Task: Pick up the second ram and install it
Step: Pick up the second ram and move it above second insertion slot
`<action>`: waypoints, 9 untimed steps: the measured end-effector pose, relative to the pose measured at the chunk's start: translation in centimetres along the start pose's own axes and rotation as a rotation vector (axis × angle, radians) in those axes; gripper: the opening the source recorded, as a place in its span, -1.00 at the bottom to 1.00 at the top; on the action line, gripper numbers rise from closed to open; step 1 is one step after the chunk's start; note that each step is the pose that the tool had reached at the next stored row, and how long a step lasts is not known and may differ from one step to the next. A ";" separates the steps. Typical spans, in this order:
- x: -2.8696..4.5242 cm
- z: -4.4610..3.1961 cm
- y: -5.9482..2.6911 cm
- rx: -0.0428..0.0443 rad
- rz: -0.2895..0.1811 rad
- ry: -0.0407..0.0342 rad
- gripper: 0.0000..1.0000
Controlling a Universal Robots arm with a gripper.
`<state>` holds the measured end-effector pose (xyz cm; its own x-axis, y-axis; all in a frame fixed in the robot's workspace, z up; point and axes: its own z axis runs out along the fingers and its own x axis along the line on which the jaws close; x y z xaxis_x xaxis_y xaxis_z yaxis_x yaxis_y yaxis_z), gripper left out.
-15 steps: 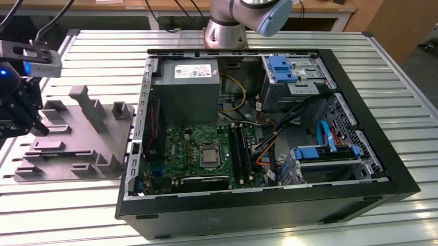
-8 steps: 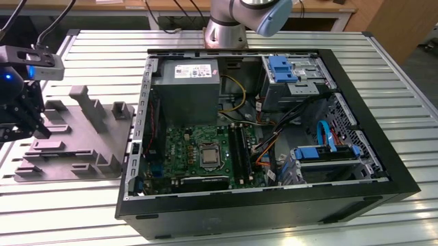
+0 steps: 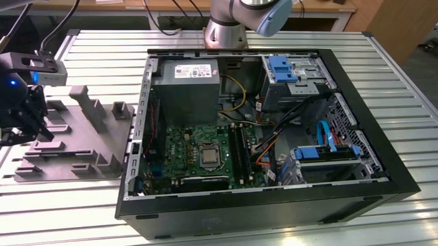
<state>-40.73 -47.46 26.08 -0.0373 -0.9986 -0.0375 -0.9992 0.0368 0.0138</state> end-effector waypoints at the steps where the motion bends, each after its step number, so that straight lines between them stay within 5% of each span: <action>1: 0.00 0.07 0.00 -0.0001 0.000 0.0001 -0.80; 9: 0.03 0.96 0.07 0.0000 0.000 0.0000 -0.80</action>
<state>-40.81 -47.45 25.12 -0.0372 -0.9986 -0.0375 -0.9992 0.0367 0.0137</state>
